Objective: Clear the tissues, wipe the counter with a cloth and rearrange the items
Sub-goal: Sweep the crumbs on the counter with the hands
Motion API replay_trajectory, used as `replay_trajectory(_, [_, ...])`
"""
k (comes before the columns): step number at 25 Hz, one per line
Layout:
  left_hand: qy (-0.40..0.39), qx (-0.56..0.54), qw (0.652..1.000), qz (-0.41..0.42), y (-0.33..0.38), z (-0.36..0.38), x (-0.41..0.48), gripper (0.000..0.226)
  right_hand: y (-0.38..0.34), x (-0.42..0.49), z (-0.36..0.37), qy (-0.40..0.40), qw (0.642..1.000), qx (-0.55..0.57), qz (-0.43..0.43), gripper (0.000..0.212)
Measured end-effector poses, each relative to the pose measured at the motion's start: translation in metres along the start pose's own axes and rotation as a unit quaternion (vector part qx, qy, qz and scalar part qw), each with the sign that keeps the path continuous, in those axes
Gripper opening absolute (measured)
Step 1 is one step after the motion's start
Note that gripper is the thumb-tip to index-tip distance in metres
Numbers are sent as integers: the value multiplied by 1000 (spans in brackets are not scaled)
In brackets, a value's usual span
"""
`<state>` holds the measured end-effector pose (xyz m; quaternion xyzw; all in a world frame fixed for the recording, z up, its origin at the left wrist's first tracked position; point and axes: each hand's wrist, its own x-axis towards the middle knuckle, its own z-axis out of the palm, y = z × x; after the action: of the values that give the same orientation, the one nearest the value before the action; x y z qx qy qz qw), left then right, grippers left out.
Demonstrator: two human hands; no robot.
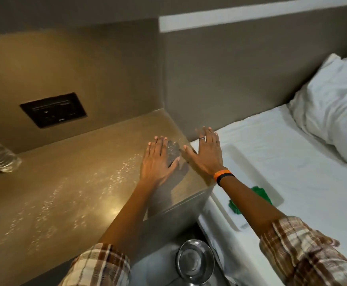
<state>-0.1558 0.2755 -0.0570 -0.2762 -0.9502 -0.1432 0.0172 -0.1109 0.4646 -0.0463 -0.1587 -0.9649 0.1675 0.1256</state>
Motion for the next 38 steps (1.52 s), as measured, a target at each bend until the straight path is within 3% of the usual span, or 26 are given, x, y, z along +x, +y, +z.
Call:
replay_trajectory(4, [-15,-22,999,-18,49,24,28,85,92,25,15,-9,997,29,72,69])
replay_trajectory(11, [-2,14,999,-43,52,50,45,90,155,50,103,-110,966,153,177,65])
replay_trajectory(16, [44,37,997,-46,45,59,45,93,158,50,131,-38,942,268,196,39])
replay_trajectory(19, [36,48,997,-49,41,52,43,91,145,56,102,4,948,283,148,28])
replay_trajectory(22, [17,55,997,-53,35,36,34,89,118,64,44,86,946,297,95,46])
replay_trajectory(25, [10,50,997,-59,25,8,12,88,71,68,-26,145,929,338,52,44])
replay_trajectory(27, [5,47,996,-81,7,-9,-7,88,33,63,-62,131,921,366,16,42])
replay_trajectory(30, [-17,59,990,-129,-32,-30,-39,89,-26,38,-73,31,926,374,-28,43])
replay_trajectory(33, [-30,61,982,-175,-78,-44,-79,88,-71,10,-50,-51,956,286,-49,52])
replay_trajectory(38, [-32,55,976,-208,-151,-63,-132,91,-81,8,-35,7,986,152,67,54])
